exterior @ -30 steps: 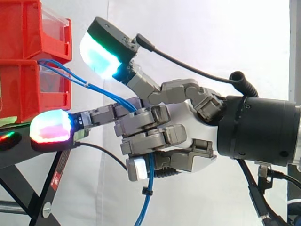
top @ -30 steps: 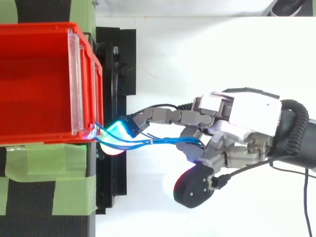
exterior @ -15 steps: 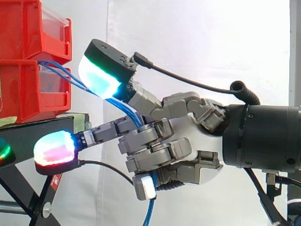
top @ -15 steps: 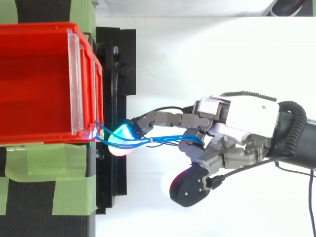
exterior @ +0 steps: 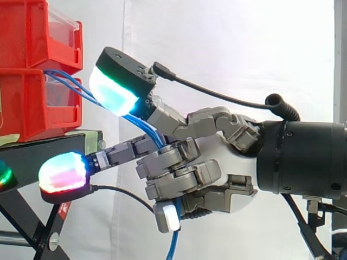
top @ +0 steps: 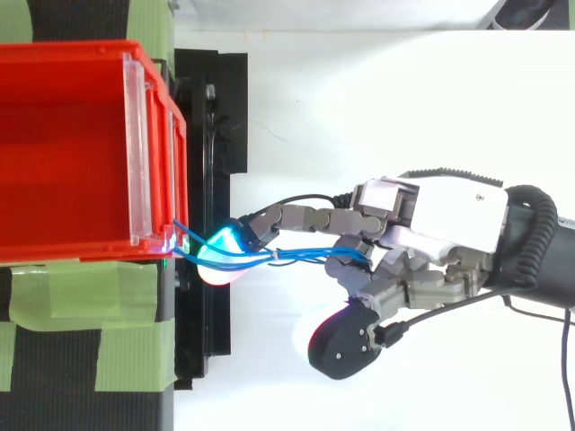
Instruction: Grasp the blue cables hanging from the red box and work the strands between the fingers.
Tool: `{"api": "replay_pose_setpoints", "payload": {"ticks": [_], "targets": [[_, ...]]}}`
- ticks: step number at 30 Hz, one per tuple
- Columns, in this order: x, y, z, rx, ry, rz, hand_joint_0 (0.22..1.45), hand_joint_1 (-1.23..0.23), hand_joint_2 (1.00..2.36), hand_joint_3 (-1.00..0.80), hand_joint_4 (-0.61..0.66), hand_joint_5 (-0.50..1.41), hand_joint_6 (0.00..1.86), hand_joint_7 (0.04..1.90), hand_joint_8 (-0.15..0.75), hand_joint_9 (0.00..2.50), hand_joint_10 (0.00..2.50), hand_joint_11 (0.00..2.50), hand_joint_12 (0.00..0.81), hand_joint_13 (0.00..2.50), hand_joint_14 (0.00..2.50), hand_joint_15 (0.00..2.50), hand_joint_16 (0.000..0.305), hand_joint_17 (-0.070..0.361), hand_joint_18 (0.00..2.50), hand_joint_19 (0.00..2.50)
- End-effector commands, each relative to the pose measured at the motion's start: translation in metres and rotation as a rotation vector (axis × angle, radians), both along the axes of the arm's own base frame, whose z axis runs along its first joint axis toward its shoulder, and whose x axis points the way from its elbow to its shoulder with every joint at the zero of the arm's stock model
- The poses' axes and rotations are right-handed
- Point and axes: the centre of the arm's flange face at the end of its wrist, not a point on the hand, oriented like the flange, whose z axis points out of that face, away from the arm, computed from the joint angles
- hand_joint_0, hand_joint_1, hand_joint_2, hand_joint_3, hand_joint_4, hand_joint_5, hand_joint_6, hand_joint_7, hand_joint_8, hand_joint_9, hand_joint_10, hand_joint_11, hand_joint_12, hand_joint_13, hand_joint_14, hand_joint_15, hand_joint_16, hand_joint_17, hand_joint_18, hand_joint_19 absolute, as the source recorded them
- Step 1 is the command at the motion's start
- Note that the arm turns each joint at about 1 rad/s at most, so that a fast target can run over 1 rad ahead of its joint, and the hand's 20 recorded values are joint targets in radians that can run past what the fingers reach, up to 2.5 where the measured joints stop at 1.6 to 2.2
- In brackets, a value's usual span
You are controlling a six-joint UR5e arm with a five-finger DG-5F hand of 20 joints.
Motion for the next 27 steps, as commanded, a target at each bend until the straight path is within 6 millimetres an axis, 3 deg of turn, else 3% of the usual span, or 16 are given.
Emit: {"api": "replay_pose_setpoints", "payload": {"ticks": [1, 27], "targets": [[-0.0001, -0.0010, -0.0002, -0.004, 0.001, -0.002, 0.73, -0.54, 1.00, -1.00, 0.37, 0.10, 0.01, 0.77, 0.512, 1.34, 2.50, 2.50, 0.692, 1.88, 2.50, 1.43, 0.267, 0.200, 2.50, 0.55], [-0.0002, -0.0002, 0.0007, -0.004, 0.000, -0.002, 0.73, -0.54, 1.00, -1.00, 0.36, 0.08, 0.01, 0.77, 0.509, 1.32, 2.50, 2.50, 0.690, 1.86, 2.50, 1.42, 0.269, 0.201, 2.50, 0.55]]}}
